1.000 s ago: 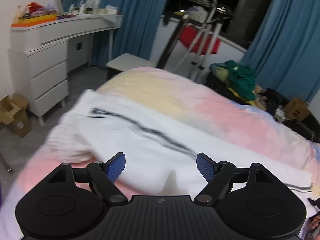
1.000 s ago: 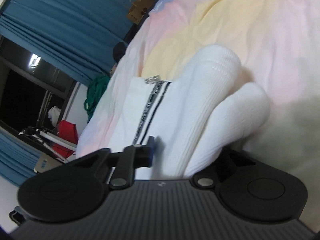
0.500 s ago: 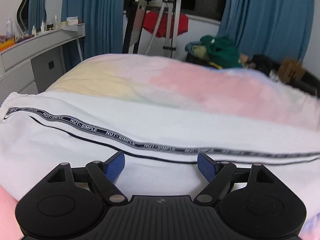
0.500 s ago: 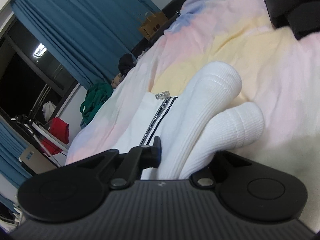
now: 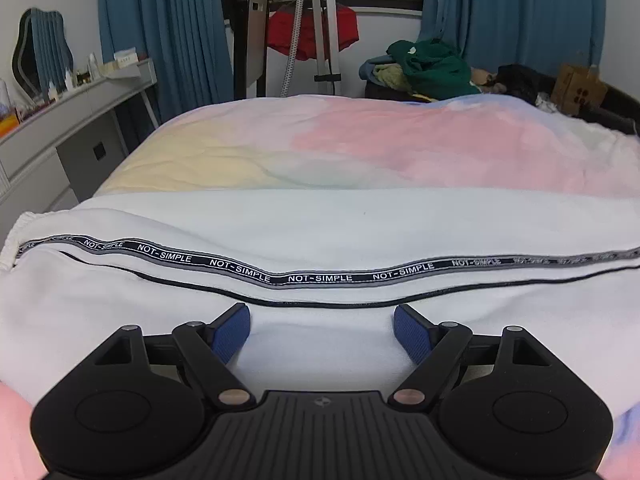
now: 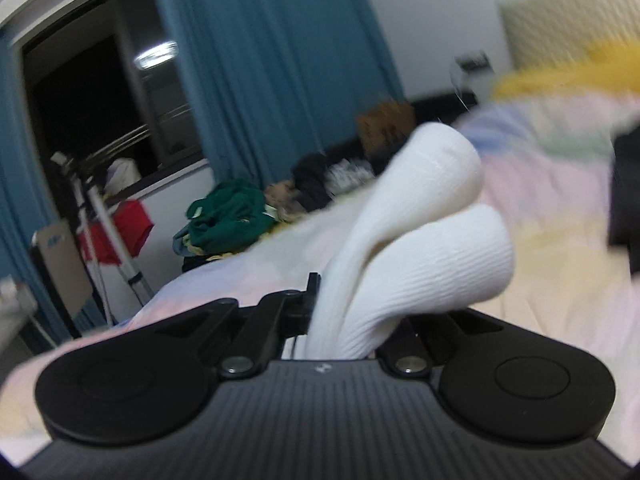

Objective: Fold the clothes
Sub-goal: 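Carry both cuffs with the right gripper toward the waistband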

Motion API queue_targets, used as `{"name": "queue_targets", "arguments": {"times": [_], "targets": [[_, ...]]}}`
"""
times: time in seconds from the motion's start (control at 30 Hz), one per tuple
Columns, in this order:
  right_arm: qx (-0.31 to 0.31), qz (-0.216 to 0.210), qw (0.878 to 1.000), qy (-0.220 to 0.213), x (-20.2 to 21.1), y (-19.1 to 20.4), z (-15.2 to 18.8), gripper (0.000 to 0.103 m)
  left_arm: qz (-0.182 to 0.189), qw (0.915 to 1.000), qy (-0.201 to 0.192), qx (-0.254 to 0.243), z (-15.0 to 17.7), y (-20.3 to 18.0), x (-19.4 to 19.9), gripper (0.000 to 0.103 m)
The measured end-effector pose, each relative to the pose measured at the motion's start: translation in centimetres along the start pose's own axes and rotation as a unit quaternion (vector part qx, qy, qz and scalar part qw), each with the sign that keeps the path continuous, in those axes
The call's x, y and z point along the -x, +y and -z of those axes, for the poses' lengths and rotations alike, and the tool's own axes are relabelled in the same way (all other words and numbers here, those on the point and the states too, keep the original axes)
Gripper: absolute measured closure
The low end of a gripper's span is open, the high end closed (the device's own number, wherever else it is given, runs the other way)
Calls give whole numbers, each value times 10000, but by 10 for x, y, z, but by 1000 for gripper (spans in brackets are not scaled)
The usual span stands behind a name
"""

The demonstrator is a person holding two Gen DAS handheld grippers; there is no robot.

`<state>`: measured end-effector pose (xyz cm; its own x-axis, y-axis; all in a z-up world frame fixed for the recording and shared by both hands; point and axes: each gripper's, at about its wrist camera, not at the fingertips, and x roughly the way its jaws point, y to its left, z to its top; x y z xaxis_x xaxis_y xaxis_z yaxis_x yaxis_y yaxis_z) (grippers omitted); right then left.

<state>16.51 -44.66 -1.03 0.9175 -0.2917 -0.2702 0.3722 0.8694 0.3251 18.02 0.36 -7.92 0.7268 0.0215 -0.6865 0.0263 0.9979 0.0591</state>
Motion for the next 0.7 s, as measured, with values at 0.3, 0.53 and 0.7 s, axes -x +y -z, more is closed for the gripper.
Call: {"name": "queue_targets", "arguments": {"times": [0.3,0.53,0.7], "targets": [[1896,-929,9772,-220,66,168,32,93,489,9975,-113,488,-13,32,28,22],[3450,-1502,9244,633,92,260,159,93,685,9927,-366,918,-20,54,45,22],[4173,-1343,8935,970,90,272,228,93,713,9916,-404,999,-21,58,46,22]]}}
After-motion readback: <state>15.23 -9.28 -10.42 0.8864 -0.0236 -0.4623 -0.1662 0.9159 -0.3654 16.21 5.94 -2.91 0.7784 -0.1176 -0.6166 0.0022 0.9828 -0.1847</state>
